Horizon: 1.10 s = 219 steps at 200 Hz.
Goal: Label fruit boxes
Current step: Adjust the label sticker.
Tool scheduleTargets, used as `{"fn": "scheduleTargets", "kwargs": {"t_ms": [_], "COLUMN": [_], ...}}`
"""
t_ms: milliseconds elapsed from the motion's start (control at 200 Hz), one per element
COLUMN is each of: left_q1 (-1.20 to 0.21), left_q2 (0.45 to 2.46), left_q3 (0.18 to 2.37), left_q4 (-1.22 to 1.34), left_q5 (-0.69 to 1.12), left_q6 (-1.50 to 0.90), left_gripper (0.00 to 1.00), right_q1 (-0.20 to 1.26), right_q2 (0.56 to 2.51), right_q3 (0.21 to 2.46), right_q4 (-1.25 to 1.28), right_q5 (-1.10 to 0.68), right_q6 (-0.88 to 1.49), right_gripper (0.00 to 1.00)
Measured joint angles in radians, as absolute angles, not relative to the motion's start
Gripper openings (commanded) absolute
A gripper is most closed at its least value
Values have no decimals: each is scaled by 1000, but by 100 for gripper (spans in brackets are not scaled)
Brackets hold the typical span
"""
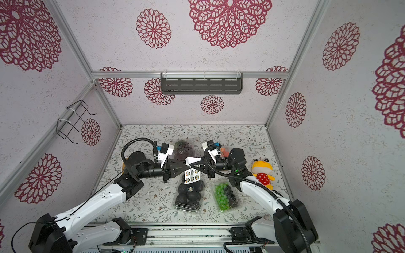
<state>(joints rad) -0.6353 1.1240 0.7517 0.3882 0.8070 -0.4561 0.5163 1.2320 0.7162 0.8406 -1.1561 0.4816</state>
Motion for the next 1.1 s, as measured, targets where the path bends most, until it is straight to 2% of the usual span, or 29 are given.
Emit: {"fn": "scheduleTargets", "kwargs": {"t_ms": [175, 851, 1096], "left_q1": [-637, -638, -642], "left_q2": [1122, 1101, 1100], "left_q3": [752, 753, 753], "left_q4": [387, 315, 326], "left_q5": [802, 765, 773], "left_q6": [-455, -421, -430], "left_gripper": [0, 0, 0], "right_q1": [516, 517, 521], "right_q2": [1225, 1219, 1224], "right_q3": [716, 716, 716], "right_q4": [833, 798, 810], "right_q5": [-1156, -1153, -1155], "right_q6": [482, 489, 498], "right_gripper": [17, 28, 28]}}
